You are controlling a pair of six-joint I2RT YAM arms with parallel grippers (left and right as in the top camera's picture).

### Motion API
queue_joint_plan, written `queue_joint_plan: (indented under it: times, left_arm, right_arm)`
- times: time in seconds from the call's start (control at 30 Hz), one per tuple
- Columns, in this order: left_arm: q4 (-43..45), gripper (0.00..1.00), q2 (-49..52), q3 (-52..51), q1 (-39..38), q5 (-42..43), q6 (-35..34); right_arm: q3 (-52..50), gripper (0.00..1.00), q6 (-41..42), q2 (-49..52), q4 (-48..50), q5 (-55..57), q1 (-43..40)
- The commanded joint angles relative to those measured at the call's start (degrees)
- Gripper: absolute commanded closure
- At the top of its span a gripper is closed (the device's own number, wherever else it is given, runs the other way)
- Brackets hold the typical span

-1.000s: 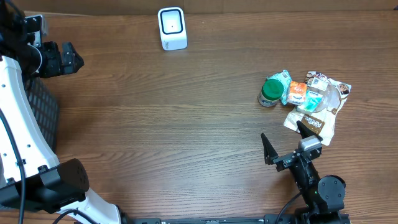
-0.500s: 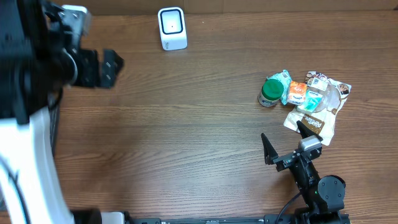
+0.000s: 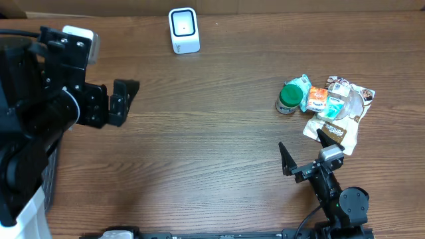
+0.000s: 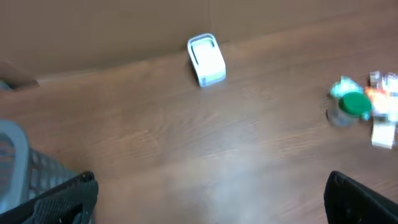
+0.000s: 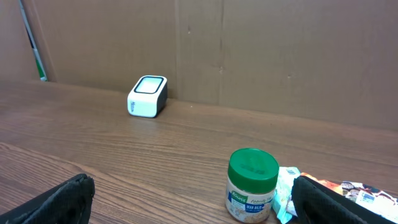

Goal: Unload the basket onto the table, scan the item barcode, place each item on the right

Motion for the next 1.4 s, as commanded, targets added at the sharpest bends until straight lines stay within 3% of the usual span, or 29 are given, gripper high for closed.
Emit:
queue_joint_plan:
  times: [0.0, 0.27, 0.43, 0.67, 0.83, 1.03, 1.2, 1.37]
  left_arm:
    - [9.94, 0.0, -5.64, -7.32, -0.11, 2.32, 1.44]
    - [46.82, 0.0, -22.58, -44.15, -0.11, 5.77, 1.44]
    - [62.42, 0.0, -32.5, -64.5, -0.11, 5.66, 1.7]
    - [85.26, 0.0, -47.91, -93.59, -0.09, 5.7, 7.76]
    - [91.82, 0.01, -59.19, -108.74, -0.09, 5.68, 12.68]
    - [93.09, 0.01, -72.89, -122.46, 1.79, 5.66, 17.94]
    - [92.98, 0.01, -78.16, -127.54, 4.59, 5.7, 17.94]
    - [85.92, 0.0, -78.14, -127.47, 4.87, 3.96, 17.92]
  right_arm:
    - [-0.61, 0.0, 0.37, -0.46, 0.26, -0.31, -0.11]
    - [-0.61, 0.0, 0.37, -0.46, 0.26, -0.31, -0.11]
    - [-0.61, 0.0, 0.37, -0.46, 0.26, -0.31, -0.11]
    - [-0.61, 0.0, 0.37, -0.46, 0.26, -0.31, -0.11]
    - [-0.61, 0.0, 0.37, -0.46, 0.26, -0.31, -0.11]
    - [-0.61, 0.0, 0.37, -0.46, 0.28, -0.31, -0.11]
    - [-0.61, 0.0, 0.37, -0.46, 0.26, -0.31, -0.11]
    - [-0.61, 0.0, 0.37, -0.46, 0.26, -0.31, -0.11]
